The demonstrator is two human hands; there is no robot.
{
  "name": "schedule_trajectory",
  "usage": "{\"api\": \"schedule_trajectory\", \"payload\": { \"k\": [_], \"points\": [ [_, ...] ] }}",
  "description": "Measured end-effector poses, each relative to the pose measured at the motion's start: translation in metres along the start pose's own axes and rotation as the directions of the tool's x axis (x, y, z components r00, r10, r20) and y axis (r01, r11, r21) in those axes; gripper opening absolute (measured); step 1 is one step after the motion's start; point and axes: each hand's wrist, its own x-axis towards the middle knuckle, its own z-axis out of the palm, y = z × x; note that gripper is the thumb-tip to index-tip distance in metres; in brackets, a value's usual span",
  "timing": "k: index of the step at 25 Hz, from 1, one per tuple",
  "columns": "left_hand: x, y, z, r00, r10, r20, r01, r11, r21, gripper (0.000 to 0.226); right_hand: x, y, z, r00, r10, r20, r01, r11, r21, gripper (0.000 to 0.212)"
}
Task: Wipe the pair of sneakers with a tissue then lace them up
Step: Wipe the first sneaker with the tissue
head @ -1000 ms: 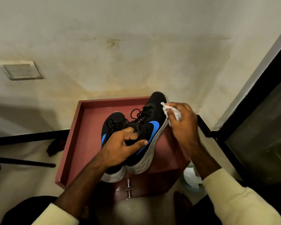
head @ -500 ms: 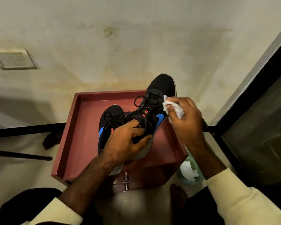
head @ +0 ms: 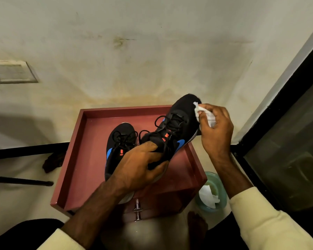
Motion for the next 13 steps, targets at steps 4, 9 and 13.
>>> {"api": "schedule_trajectory", "payload": {
  "k": [4, 9, 13],
  "points": [
    [0.000, 0.001, -0.005, 0.998, -0.057, -0.019, 0.054, 0.993, -0.103, 0.013, -0.014, -0.003, -0.003, 0.989, -0.049, 0.138, 0.054, 0.998, -0.032, 0.022],
    [0.003, -0.004, -0.017, 0.984, -0.174, 0.047, 0.177, 0.886, -0.428, 0.047, 0.008, 0.005, -0.011, 0.999, -0.017, 0.046, 0.019, 0.999, -0.032, 0.020],
    [0.002, -0.016, -0.026, 0.981, -0.164, 0.101, 0.192, 0.847, -0.495, 0.038, -0.005, 0.009, -0.016, 0.995, 0.001, 0.103, -0.003, 1.000, 0.022, 0.017]
  ]
}}
